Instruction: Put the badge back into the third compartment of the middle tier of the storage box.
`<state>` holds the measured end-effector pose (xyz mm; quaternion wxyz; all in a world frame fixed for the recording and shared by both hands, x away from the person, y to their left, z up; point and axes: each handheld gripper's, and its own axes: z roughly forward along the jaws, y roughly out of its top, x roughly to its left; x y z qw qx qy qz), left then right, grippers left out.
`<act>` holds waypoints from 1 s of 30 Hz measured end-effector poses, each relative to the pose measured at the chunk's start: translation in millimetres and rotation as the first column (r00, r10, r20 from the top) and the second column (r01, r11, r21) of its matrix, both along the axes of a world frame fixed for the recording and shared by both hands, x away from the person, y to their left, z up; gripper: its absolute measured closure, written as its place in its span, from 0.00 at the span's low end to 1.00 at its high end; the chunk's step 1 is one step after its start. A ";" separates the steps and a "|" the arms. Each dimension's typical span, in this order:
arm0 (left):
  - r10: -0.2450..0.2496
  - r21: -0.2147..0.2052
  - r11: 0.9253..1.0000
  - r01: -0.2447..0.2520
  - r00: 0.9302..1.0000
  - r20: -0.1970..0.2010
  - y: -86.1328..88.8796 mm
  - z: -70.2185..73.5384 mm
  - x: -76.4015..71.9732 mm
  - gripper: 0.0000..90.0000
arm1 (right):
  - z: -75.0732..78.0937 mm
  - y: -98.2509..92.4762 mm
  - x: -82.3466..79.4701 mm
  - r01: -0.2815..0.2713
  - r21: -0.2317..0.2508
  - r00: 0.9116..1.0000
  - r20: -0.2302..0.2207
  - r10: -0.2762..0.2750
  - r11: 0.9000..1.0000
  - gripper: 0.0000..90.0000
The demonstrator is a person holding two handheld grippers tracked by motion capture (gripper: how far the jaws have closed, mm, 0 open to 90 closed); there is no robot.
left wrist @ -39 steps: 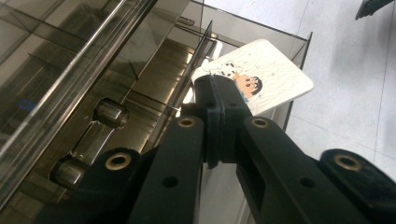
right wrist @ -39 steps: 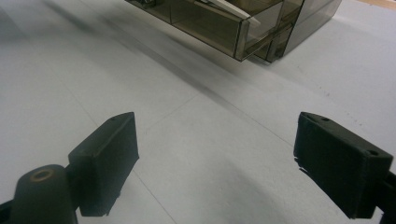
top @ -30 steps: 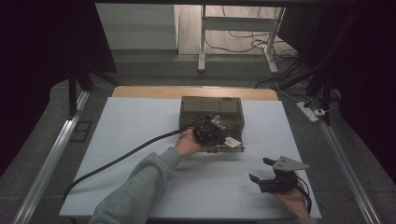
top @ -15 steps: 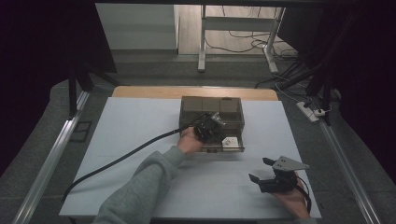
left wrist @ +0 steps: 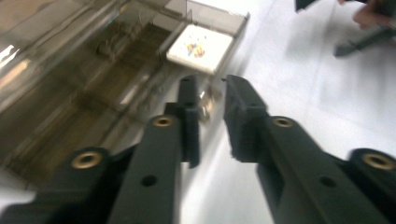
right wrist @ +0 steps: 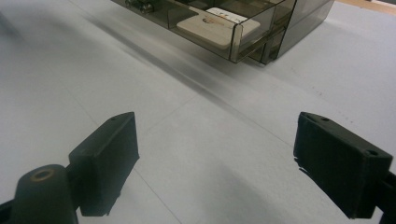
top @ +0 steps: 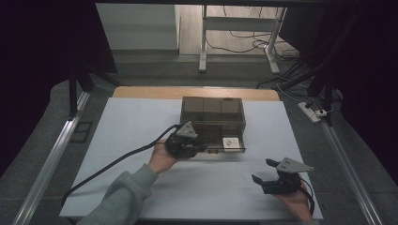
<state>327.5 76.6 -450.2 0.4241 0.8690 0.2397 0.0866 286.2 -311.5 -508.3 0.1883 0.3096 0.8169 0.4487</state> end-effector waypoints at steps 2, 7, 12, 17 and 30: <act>0.014 -0.003 1.000 -0.014 1.000 0.003 10.9 -0.4 -9.4 0.65 | -0.8 1.3 0.7 -0.003 -0.007 1.000 -0.005 0.003 1.000 0.15; 0.023 -0.002 1.000 -0.023 1.000 0.012 31.9 -2.6 -30.2 0.51 | -1.5 1.1 0.6 -0.002 -0.011 1.000 -0.008 0.002 1.000 0.15; 0.061 -0.001 0.998 -0.061 0.998 0.000 50.5 -10.7 -47.4 0.41 | -1.4 -1.3 0.4 0.002 -0.004 1.000 -0.011 -0.002 1.000 0.15; 0.147 0.018 0.989 -0.147 0.989 -0.001 72.9 -23.5 -61.4 0.34 | -1.2 -1.0 -0.3 -0.002 -0.008 1.000 -0.008 0.002 1.000 0.15; 0.314 -0.007 0.949 -0.315 0.949 -0.023 135.9 -46.9 -83.2 0.31 | -2.0 -1.4 -1.1 -0.006 -0.008 1.000 -0.004 0.006 1.000 0.15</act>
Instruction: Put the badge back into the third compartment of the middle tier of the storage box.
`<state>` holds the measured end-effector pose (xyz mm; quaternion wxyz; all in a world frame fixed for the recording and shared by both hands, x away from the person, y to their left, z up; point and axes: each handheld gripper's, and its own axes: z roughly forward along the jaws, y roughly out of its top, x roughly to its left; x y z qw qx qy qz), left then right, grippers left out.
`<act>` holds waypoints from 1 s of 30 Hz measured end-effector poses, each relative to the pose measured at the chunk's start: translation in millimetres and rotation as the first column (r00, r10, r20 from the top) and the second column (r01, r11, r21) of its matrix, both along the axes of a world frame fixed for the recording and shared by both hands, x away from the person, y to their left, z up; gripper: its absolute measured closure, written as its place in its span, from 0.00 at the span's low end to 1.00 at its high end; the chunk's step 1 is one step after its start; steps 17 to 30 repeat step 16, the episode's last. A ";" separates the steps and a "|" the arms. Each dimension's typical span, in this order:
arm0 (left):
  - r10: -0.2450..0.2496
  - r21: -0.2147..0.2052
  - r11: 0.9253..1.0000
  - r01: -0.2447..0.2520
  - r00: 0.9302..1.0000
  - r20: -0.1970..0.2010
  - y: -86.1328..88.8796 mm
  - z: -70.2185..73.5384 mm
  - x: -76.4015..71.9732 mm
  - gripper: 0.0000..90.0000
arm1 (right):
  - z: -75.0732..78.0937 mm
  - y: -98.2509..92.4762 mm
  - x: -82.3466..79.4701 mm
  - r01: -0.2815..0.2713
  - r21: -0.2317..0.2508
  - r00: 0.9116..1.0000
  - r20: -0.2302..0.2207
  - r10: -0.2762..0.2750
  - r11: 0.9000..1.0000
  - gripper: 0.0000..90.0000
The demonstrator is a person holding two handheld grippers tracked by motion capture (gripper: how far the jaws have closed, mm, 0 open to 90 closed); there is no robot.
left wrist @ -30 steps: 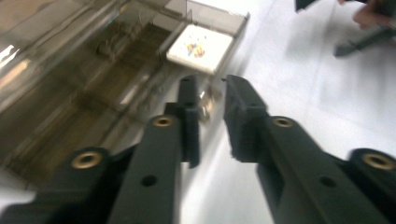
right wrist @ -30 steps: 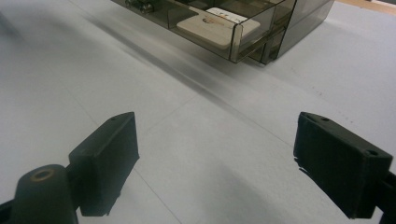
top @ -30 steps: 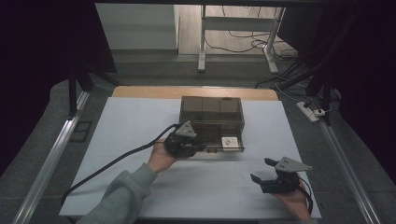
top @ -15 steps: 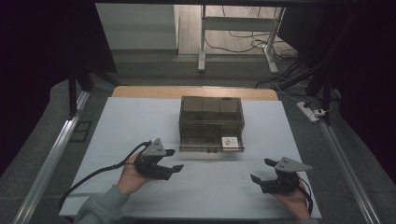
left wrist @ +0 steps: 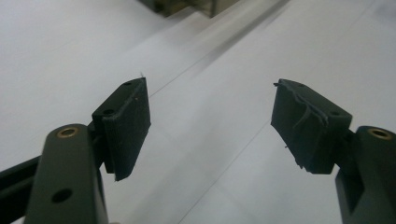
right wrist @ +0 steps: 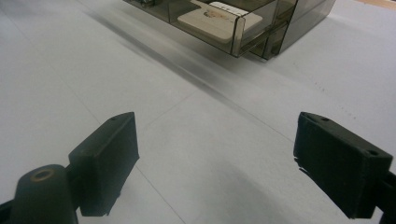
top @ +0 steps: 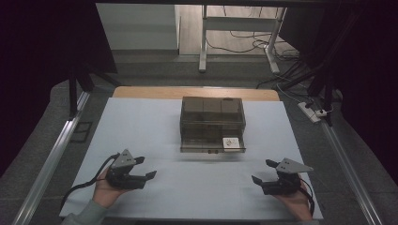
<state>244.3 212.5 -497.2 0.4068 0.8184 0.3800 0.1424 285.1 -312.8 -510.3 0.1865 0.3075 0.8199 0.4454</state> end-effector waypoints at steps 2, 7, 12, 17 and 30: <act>0.011 0.000 1.000 -0.011 1.000 0.006 4.9 -1.8 -0.8 0.31 | 0.5 0.0 -0.7 -0.001 0.000 1.000 0.003 0.001 1.000 0.15; 0.021 0.002 1.000 -0.021 1.000 0.010 10.7 -2.1 0.8 0.31 | 0.7 0.4 -1.3 -0.005 0.005 1.000 0.010 0.005 1.000 0.15; 0.035 -0.009 0.999 -0.035 0.999 0.005 14.3 -3.4 -0.3 0.31 | 2.3 0.3 -2.7 -0.011 0.003 1.000 0.017 0.011 1.000 0.15; 0.040 0.005 0.999 -0.040 0.999 0.007 14.5 -4.7 -0.5 0.31 | 3.4 0.7 -4.4 -0.019 0.009 1.000 0.023 0.018 1.000 0.15; 0.040 0.005 0.999 -0.040 0.999 0.007 14.5 -4.7 -0.5 0.31 | 3.4 0.7 -4.4 -0.019 0.009 1.000 0.023 0.018 1.000 0.15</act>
